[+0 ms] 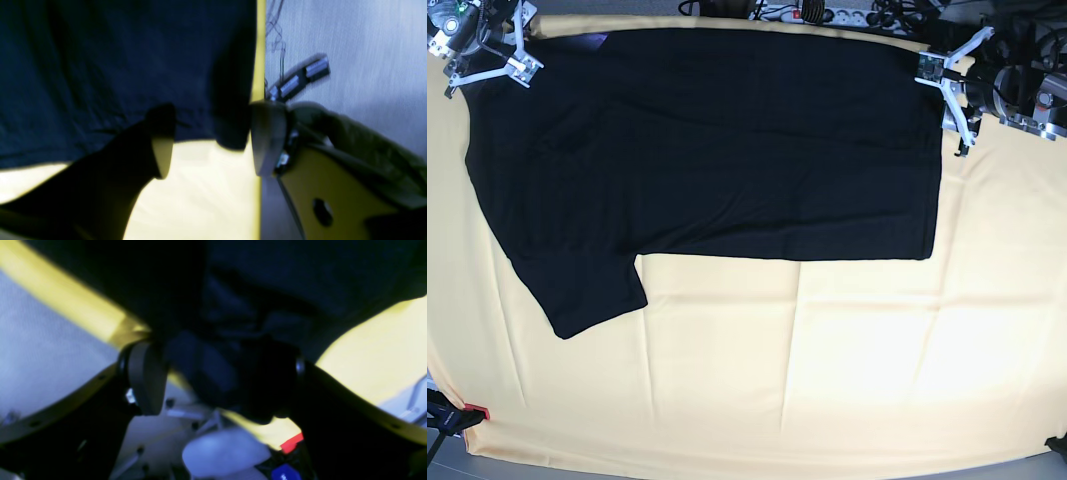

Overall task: Fold the T-shirt properly
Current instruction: 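Move both grippers to the hem corners and grasp them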

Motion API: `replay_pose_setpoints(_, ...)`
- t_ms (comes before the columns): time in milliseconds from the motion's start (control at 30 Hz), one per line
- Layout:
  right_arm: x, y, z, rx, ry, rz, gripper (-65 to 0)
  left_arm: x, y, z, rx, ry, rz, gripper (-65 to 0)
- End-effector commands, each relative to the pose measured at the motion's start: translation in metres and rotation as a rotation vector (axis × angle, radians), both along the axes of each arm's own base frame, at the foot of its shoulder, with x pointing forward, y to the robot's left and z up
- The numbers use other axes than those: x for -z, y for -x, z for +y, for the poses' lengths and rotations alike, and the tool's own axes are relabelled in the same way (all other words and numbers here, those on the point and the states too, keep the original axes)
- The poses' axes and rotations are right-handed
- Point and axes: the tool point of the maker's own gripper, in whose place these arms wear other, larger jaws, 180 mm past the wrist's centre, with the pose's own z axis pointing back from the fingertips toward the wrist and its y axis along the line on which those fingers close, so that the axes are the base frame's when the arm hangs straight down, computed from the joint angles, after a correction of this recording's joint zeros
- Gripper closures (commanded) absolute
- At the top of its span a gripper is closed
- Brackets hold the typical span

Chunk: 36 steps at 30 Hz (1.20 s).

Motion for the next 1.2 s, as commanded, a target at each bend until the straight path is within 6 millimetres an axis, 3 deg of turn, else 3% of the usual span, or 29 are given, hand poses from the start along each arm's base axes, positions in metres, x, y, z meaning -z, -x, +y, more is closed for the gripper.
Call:
replay_pose_setpoints(0,-0.007,-0.002,-0.001,-0.022,0.019,-0.003,-47.1,-0.008,-0.001,0.002,0.018,-0.015,-0.009,-37.5)
replay_pose_setpoints(167,-0.029,-0.019,0.016,-0.041,0.017,-0.106,-47.1,-0.016,0.004,0.002,0.069,-0.070,-0.032,-37.5)
replay_pose_setpoints(333,-0.050,-0.025,0.003,-0.031,0.069,-0.172,-47.1,-0.026,0.001,0.007,0.105,-0.116,-0.086,-37.5)
replay_pose_setpoints(400,-0.060,-0.034,-0.011,-0.004,0.101,-0.216,-47.1,-0.028,-0.019,0.010,0.064,-0.137,-0.188,-37.5)
replay_pose_setpoints(533,-0.088,-0.070,-0.028,0.113,0.091,-0.419,-47.1,-0.037,-0.060,0.010,-0.080,-0.126,-0.394,-37.5)
replay_pose_setpoints(700,-0.115,-0.107,-0.019,0.170,-0.045,-0.607,-47.1,-0.037,-0.096,0.006,-0.250,-0.070,-0.553,-37.5)
replay_pose_setpoints(833,-0.133,-0.137,-0.019,0.175,-0.076,-0.732,-47.1,-0.032,-0.135,0.017,-0.444,-0.036,-0.673,-37.5)
replay_pose_setpoints(1033,-0.131,-0.160,-0.052,0.282,-0.078,-0.781,-47.0,-0.056,-0.204,0.053,-0.856,0.082,-0.852,-37.5)
replay_pose_setpoints(1167,-0.116,-0.167,-0.075,0.372,-0.114,-0.745,-47.0,-0.070,-0.227,0.079,-1.194,0.307,-0.785,-36.8)
